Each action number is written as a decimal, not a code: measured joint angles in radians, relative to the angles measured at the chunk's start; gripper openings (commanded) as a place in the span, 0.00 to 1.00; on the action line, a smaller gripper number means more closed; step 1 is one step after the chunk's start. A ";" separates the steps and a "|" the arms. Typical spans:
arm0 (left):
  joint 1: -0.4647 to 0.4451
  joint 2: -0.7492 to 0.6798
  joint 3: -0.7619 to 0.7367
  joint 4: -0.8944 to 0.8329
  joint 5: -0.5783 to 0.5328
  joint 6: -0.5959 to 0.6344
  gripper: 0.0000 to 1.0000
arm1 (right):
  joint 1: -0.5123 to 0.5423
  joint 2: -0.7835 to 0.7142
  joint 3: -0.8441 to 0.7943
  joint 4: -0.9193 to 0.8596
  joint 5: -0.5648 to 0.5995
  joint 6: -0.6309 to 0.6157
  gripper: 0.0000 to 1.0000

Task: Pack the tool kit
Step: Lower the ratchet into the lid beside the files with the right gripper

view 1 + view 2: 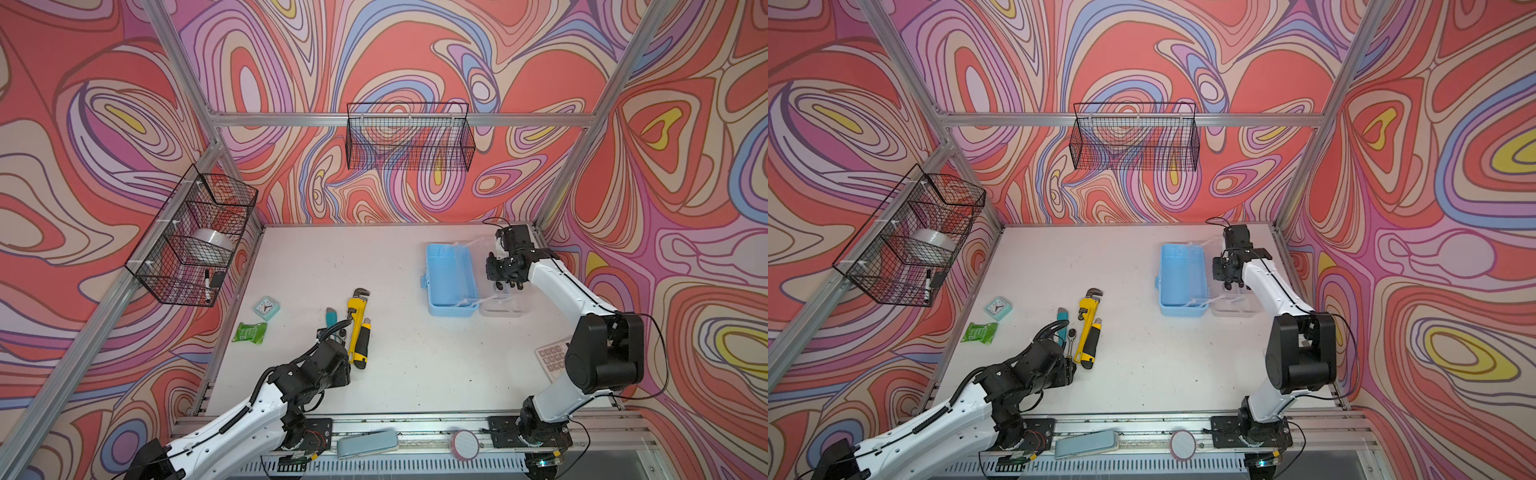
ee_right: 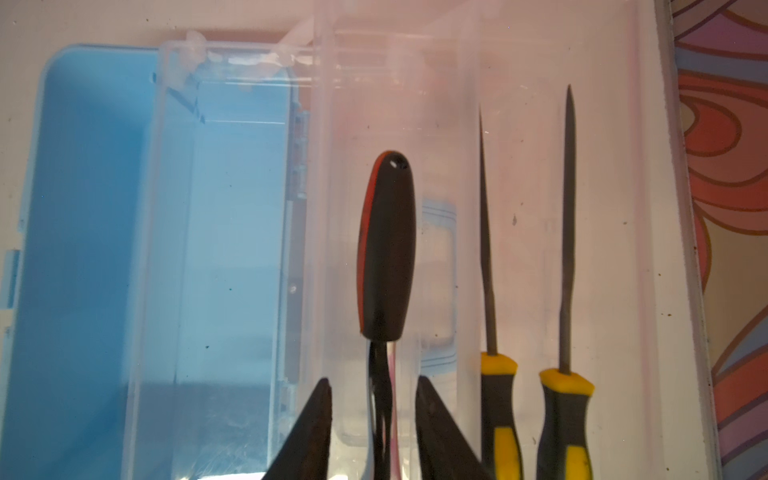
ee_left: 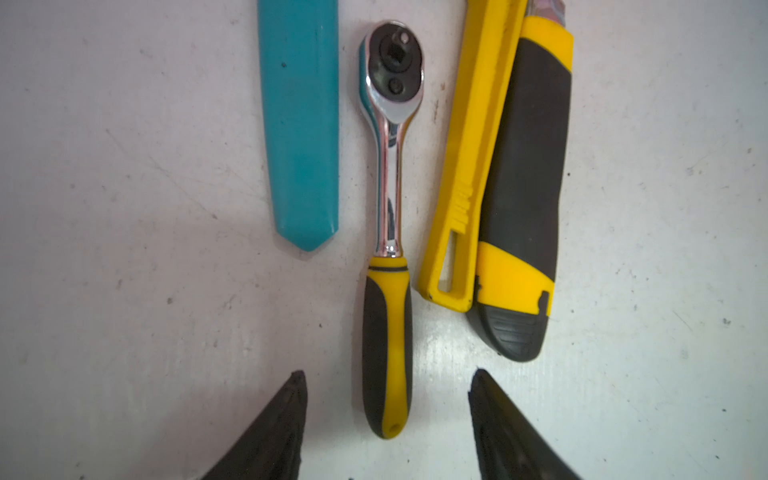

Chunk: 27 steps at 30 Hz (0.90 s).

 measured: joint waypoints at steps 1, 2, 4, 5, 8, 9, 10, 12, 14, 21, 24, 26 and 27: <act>0.000 0.000 0.000 0.005 -0.005 -0.001 0.60 | 0.000 0.000 0.001 0.000 0.000 0.001 0.40; 0.000 0.000 0.000 0.011 -0.008 -0.001 0.59 | 0.000 0.000 0.001 -0.002 0.000 0.001 0.42; 0.000 0.005 0.000 0.025 -0.017 -0.001 0.57 | 0.000 -0.002 0.002 -0.005 0.001 0.003 0.45; 0.000 0.010 0.000 0.032 -0.023 -0.001 0.56 | 0.000 -0.004 0.002 -0.007 0.000 0.005 0.45; 0.000 0.034 0.000 0.046 -0.037 0.000 0.51 | 0.000 -0.015 0.002 -0.012 -0.001 0.008 0.48; 0.000 0.042 0.000 0.050 -0.043 0.000 0.49 | 0.000 -0.021 0.002 -0.013 -0.003 0.008 0.49; 0.000 0.051 0.000 0.055 -0.046 0.000 0.47 | 0.000 -0.027 0.002 -0.013 -0.006 0.010 0.50; 0.000 0.069 0.000 0.066 -0.051 0.002 0.45 | 0.000 -0.039 0.002 -0.015 -0.013 0.012 0.50; 0.000 0.087 0.000 0.075 -0.054 0.005 0.44 | 0.001 -0.051 0.002 -0.017 -0.018 0.012 0.50; 0.000 0.147 0.000 0.111 -0.063 0.019 0.39 | 0.001 -0.078 0.002 -0.017 -0.030 0.016 0.50; 0.000 0.177 0.002 0.126 -0.067 0.027 0.36 | 0.001 -0.081 0.003 -0.017 -0.036 0.016 0.50; 0.000 0.198 0.006 0.132 -0.068 0.033 0.34 | 0.001 -0.081 0.003 -0.017 -0.038 0.018 0.50; 0.000 0.209 0.010 0.135 -0.070 0.036 0.33 | 0.001 -0.081 0.003 -0.018 -0.039 0.019 0.50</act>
